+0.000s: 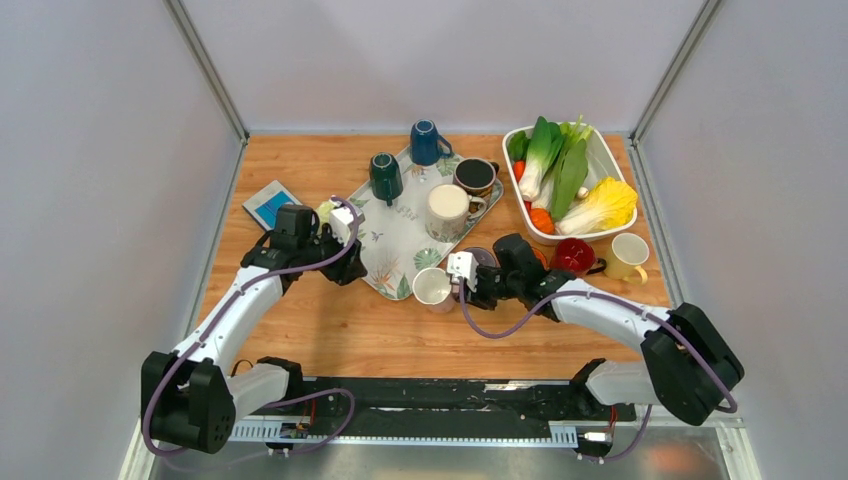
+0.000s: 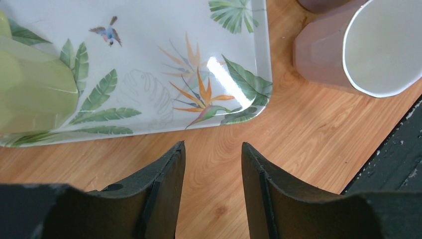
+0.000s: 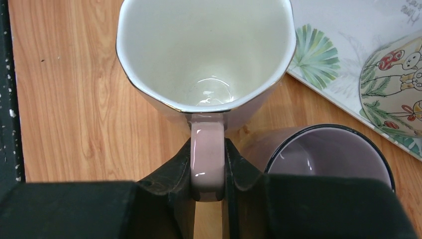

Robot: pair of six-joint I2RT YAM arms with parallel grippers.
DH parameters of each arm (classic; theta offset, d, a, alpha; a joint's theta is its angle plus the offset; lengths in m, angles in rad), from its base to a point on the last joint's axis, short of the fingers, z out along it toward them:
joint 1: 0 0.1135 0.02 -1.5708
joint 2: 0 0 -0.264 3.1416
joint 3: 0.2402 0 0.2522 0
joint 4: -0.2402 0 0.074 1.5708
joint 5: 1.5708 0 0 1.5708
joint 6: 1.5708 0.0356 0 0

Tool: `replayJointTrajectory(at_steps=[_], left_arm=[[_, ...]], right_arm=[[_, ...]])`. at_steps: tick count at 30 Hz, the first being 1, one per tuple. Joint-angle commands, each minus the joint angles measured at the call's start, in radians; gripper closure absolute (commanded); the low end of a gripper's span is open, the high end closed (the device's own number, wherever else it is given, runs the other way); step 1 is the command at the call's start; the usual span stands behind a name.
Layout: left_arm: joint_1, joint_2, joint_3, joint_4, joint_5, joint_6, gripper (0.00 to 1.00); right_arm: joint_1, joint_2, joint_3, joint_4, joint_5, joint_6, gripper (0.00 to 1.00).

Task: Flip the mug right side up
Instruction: Place the cup at the center of the board.

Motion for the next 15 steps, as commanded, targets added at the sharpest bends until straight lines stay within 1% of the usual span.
replayJointTrajectory(at_steps=[1, 7, 9, 12, 15], left_arm=[[0.001, -0.003, 0.043, 0.024, 0.019, 0.0, 0.47], [0.0, -0.009, 0.038, 0.039, 0.02, 0.0, 0.47], [0.0, -0.011, 0.035, 0.046, 0.017, -0.004, 0.47], [0.001, -0.014, 0.033, 0.05, 0.018, -0.003, 0.48], [0.001, -0.02, 0.029, 0.056, 0.017, 0.005, 0.47]], right_arm=[[0.008, 0.005, 0.011, 0.212, 0.015, 0.117, 0.95], [0.01, 0.02, -0.008, 0.258, 0.026, 0.194, 0.94], [0.009, 0.027, -0.011, 0.266, 0.037, 0.237, 0.91], [0.009, 0.024, -0.017, 0.252, 0.009, 0.249, 0.76], [0.009, 0.017, -0.011, 0.223, 0.027, 0.24, 0.61]])
